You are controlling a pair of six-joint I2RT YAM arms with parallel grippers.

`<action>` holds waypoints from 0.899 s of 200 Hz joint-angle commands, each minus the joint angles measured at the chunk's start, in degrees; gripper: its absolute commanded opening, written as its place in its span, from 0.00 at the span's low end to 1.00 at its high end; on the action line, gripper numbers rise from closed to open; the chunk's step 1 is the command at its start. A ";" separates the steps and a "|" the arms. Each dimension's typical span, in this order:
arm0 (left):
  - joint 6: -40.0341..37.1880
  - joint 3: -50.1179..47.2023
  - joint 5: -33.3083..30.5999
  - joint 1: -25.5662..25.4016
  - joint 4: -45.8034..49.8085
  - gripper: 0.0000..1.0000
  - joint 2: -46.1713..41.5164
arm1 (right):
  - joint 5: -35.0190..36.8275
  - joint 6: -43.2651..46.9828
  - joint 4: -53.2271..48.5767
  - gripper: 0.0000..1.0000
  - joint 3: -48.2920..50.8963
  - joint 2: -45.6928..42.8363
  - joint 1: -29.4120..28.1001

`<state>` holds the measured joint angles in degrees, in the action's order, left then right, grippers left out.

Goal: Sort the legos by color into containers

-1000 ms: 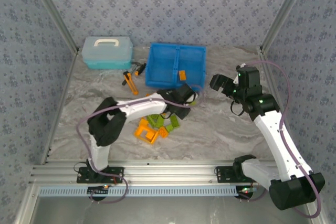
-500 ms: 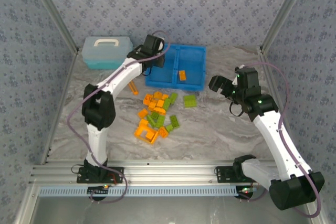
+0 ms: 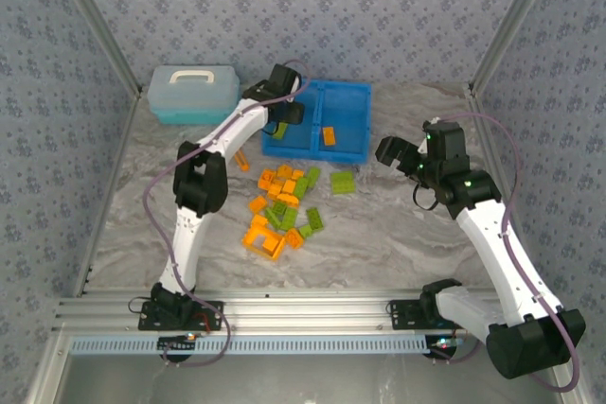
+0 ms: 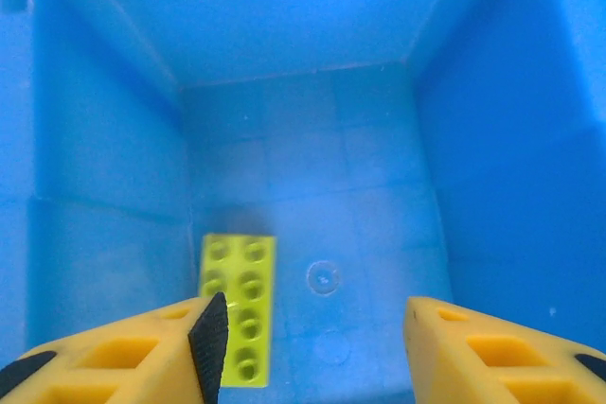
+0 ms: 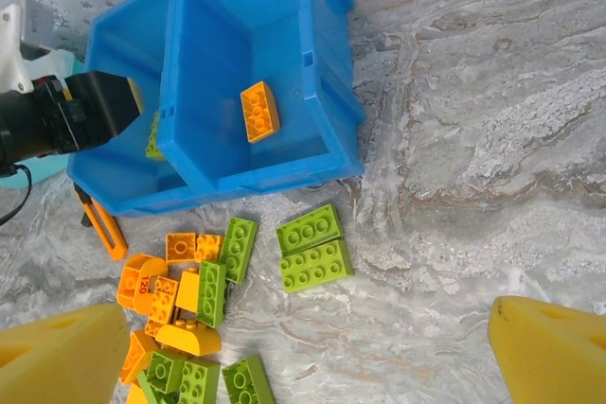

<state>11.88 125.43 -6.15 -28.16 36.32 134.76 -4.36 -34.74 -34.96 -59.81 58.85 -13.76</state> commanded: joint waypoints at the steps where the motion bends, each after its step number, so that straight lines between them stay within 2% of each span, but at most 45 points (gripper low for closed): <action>1: 2.22 2.22 2.07 -0.24 3.93 0.54 -5.23 | -0.49 -0.51 0.25 1.00 -0.04 0.54 -0.37; 23: 1.96 -3.56 3.80 -2.23 2.89 0.55 -12.77 | -0.04 -0.19 0.27 1.00 0.13 1.08 -0.45; 45: 0.97 -12.88 3.64 -6.47 -0.84 0.56 -21.55 | 0.26 0.11 1.56 1.00 0.31 1.70 -0.48; 82: 8.78 -28.34 -0.35 -17.32 -4.62 0.58 -29.04 | 1.13 -0.23 2.16 1.00 1.34 1.19 -0.51; 103: 16.84 -30.08 -4.27 -21.96 -3.81 0.60 -27.26 | 1.63 -0.34 2.53 1.00 1.89 0.74 -0.43; 129: 26.69 -30.99 -5.46 -24.87 -4.97 0.75 -22.68 | 1.24 -0.16 1.99 1.00 1.73 0.70 -0.46; 154: 29.71 -30.19 -7.54 -27.41 -6.90 0.85 -18.03 | 1.47 0.10 1.56 1.00 1.80 0.22 -0.37; 168: 30.17 -28.94 -6.32 -27.69 -8.62 0.99 -15.34 | 1.55 0.06 1.56 1.00 1.94 0.02 -0.38; 180: 30.94 -26.93 -7.00 -27.82 -7.73 0.99 -12.64 | 1.50 0.10 1.40 1.00 2.06 -0.18 -0.31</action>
<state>38.70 95.07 -11.27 -55.16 30.11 118.85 -3.70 -34.72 -32.99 -58.30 60.01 -13.80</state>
